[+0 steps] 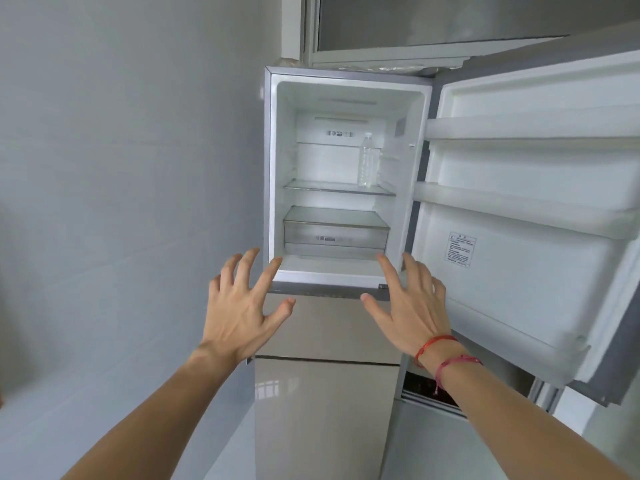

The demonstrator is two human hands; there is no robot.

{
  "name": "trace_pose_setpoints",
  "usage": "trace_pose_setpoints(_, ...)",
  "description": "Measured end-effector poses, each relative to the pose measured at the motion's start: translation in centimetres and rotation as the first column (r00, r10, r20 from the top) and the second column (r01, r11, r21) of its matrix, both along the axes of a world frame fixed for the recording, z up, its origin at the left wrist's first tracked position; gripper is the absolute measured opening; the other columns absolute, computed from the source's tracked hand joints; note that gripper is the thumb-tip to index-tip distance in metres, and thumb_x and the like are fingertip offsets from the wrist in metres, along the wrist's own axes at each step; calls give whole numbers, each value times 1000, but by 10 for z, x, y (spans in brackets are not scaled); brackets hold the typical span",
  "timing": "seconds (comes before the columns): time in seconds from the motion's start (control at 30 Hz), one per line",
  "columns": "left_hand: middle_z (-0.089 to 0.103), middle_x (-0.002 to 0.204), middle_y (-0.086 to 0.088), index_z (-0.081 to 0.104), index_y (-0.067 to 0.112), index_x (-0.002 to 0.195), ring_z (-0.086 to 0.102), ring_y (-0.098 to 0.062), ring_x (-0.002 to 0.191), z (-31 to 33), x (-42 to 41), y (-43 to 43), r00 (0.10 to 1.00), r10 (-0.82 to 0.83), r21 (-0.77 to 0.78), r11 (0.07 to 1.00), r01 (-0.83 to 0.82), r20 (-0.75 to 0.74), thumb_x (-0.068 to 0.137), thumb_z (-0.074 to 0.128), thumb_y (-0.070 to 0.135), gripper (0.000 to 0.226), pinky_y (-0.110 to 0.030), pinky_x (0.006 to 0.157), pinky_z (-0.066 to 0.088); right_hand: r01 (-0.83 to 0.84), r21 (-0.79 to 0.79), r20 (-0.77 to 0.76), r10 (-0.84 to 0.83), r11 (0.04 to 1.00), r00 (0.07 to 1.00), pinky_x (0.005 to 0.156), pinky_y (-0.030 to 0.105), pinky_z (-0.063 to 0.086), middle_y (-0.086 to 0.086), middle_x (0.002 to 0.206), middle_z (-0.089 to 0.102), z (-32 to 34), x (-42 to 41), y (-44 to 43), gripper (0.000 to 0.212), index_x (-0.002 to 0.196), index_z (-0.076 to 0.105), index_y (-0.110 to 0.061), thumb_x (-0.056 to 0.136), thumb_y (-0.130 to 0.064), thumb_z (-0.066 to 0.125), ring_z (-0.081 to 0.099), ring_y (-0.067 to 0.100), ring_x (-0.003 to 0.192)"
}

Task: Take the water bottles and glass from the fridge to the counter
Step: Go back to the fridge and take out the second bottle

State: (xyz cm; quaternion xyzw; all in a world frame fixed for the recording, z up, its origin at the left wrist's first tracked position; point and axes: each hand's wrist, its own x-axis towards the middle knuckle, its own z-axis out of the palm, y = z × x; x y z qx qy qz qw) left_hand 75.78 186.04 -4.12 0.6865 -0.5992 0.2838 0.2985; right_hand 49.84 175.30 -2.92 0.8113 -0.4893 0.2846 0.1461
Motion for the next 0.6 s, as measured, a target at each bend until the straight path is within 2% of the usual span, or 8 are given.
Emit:
trace_pose_setpoints(0.23, 47, 145, -18, 57, 20, 139, 46, -43, 126, 14, 28, -86, 996, -88, -46, 995, 90, 33, 87, 47, 58, 65, -50, 81, 48, 63, -33, 13, -62, 997, 998, 109, 52, 29, 15, 156, 30, 9, 18, -65, 71, 155, 26, -32, 92, -62, 40, 31, 32, 141)
trace_pose_setpoints(0.6, 45, 148, -15, 55, 22, 140, 43, -39, 130, 56, 41, -253, 992, -100, -71, 992, 105, 74, 87, 43, 61, 67, -49, 86, 46, 55, -100, 47, -50, 993, 998, 111, 51, 27, 16, 157, 27, 46, 56, -226, 75, 156, 22, -32, 91, -65, 37, 30, 35, 139)
